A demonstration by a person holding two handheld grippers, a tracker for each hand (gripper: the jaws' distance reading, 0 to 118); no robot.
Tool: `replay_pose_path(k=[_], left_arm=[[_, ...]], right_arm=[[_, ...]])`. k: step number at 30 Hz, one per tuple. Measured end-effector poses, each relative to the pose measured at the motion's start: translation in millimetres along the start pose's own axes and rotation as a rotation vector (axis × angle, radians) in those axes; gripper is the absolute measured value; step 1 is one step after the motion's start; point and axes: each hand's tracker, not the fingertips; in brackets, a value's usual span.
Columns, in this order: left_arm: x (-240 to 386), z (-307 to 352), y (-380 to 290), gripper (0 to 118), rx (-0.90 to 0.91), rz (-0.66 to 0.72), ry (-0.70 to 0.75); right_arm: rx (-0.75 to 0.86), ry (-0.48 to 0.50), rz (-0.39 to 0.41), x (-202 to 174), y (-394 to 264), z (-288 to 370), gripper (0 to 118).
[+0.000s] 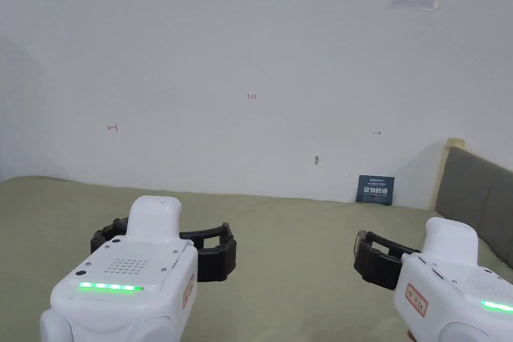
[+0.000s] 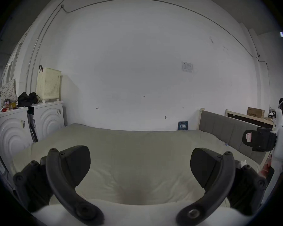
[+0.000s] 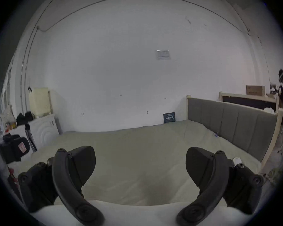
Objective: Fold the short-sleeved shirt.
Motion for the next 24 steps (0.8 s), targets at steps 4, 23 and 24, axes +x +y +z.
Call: replay_pose_path(k=[4, 23, 24], left_arm=[[1, -3, 0, 118, -0.012, -0.015, -0.004], [0, -9, 5, 118, -0.034, -0.005, -0.012], [-1, -9, 5, 118, -0.032, 0.002, -0.014]], right_arm=[[-0.001, 0.040, 0.023, 1, 1, 1, 111], [-0.052, 0.076, 0.001, 0, 9, -6, 111], [-0.065, 0.083, 0.000, 0, 10, -8, 111]])
